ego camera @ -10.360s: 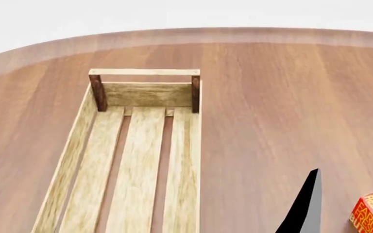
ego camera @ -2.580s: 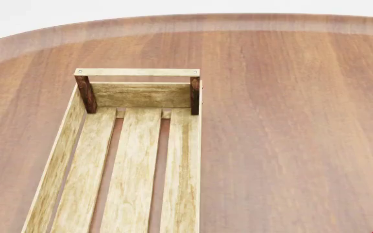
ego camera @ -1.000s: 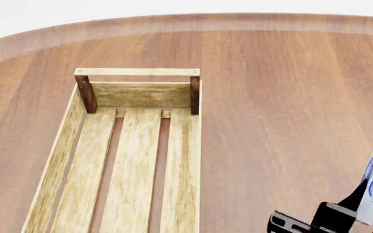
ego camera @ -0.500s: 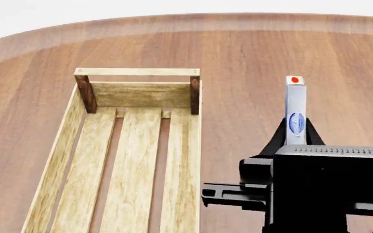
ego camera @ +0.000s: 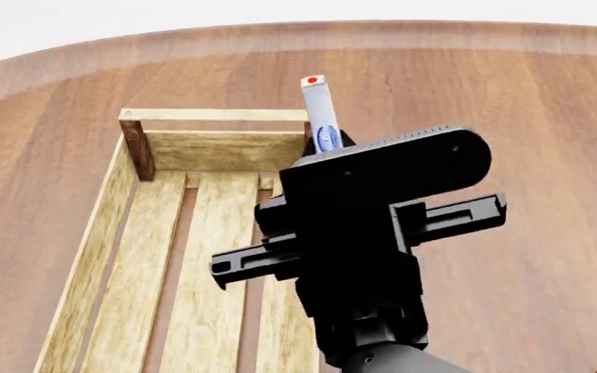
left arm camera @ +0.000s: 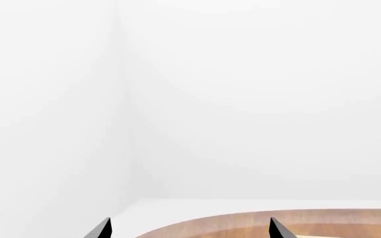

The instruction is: Pick up the cream cheese and put it in the tray.

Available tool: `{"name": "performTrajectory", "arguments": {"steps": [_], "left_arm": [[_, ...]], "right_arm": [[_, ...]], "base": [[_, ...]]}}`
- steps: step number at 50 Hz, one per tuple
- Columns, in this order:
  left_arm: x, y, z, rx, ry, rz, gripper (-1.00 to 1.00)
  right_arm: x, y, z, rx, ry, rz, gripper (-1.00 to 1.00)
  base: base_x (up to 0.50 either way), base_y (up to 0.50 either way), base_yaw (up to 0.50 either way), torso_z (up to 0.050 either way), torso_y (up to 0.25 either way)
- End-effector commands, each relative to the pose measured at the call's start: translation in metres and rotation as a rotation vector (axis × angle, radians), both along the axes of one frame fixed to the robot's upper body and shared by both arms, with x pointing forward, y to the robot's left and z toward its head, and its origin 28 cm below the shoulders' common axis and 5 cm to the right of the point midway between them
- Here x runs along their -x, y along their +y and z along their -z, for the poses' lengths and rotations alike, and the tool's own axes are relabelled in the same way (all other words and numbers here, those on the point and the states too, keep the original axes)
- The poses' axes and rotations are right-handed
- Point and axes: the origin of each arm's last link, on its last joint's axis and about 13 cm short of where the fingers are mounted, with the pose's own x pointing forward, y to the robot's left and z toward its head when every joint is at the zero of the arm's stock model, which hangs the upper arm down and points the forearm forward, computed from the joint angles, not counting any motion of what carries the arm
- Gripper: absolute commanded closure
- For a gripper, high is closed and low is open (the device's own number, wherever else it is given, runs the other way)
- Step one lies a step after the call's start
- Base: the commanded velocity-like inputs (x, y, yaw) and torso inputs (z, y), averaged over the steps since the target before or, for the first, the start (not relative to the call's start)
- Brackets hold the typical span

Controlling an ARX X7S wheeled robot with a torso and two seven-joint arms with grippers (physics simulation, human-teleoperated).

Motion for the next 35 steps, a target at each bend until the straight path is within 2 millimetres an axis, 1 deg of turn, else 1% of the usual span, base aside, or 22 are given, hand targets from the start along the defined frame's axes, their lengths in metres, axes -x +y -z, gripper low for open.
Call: {"name": "performTrajectory", "arguments": {"steps": [1, 4, 8, 9, 10, 18, 21, 23, 25, 28, 32, 35], "left_arm": [[-0.005, 0.003, 0.006, -0.015, 0.015, -0.019, -1.0], [-0.005, 0.003, 0.005, -0.016, 0.013, -0.021, -1.0], [-0.005, 0.003, 0.006, -0.016, 0.014, -0.02, -1.0], [-0.005, 0.003, 0.006, -0.016, 0.014, -0.02, -1.0], [-0.005, 0.003, 0.006, -0.017, 0.015, -0.02, -1.0], [-0.006, 0.003, 0.006, -0.015, 0.015, -0.017, -1.0], [-0.006, 0.003, 0.007, -0.015, 0.017, -0.017, -1.0], [-0.006, 0.003, 0.007, -0.013, 0.016, -0.017, -1.0], [-0.006, 0.003, 0.007, -0.013, 0.016, -0.016, -1.0], [-0.006, 0.003, 0.007, -0.012, 0.017, -0.017, -1.0], [-0.007, 0.003, 0.008, -0.012, 0.02, -0.016, -1.0], [-0.007, 0.003, 0.008, -0.012, 0.019, -0.016, -1.0]], "right_arm": [[-0.036, 0.015, -0.008, -0.023, 0.031, -0.096, 1.0], [-0.047, 0.02, -0.007, 0.001, 0.05, -0.122, 1.0], [-0.058, 0.025, -0.005, -0.035, 0.118, -0.152, 1.0], [-0.058, 0.025, -0.005, -0.035, 0.118, -0.152, 1.0], [-0.063, 0.028, -0.002, -0.03, 0.132, -0.158, 1.0], [-0.08, 0.034, 0.004, -0.073, 0.235, -0.195, 1.0], [-0.084, 0.037, 0.005, -0.104, 0.269, -0.218, 1.0], [-0.088, 0.039, 0.007, -0.09, 0.271, -0.219, 1.0], [-0.093, 0.041, 0.007, -0.135, 0.336, -0.253, 1.0], [-0.099, 0.044, 0.007, -0.126, 0.347, -0.252, 1.0], [-0.105, 0.049, 0.008, -0.148, 0.405, -0.279, 1.0], [-0.105, 0.052, 0.009, -0.158, 0.452, -0.314, 1.0]], "base": [[0.0, 0.0, 0.0, 0.0, 0.0], [0.0, 0.0, 0.0, 0.0, 0.0], [0.0, 0.0, 0.0, 0.0, 0.0], [0.0, 0.0, 0.0, 0.0, 0.0], [0.0, 0.0, 0.0, 0.0, 0.0], [0.0, 0.0, 0.0, 0.0, 0.001], [0.0, 0.0, 0.0, 0.0, 0.0], [0.0, 0.0, 0.0, 0.0, 0.0], [0.0, 0.0, 0.0, 0.0, 0.0], [0.0, 0.0, 0.0, 0.005, 0.0], [0.0, 0.0, 0.0, 0.0, 0.0], [0.0, 0.0, 0.0, 0.0, 0.003]]}}
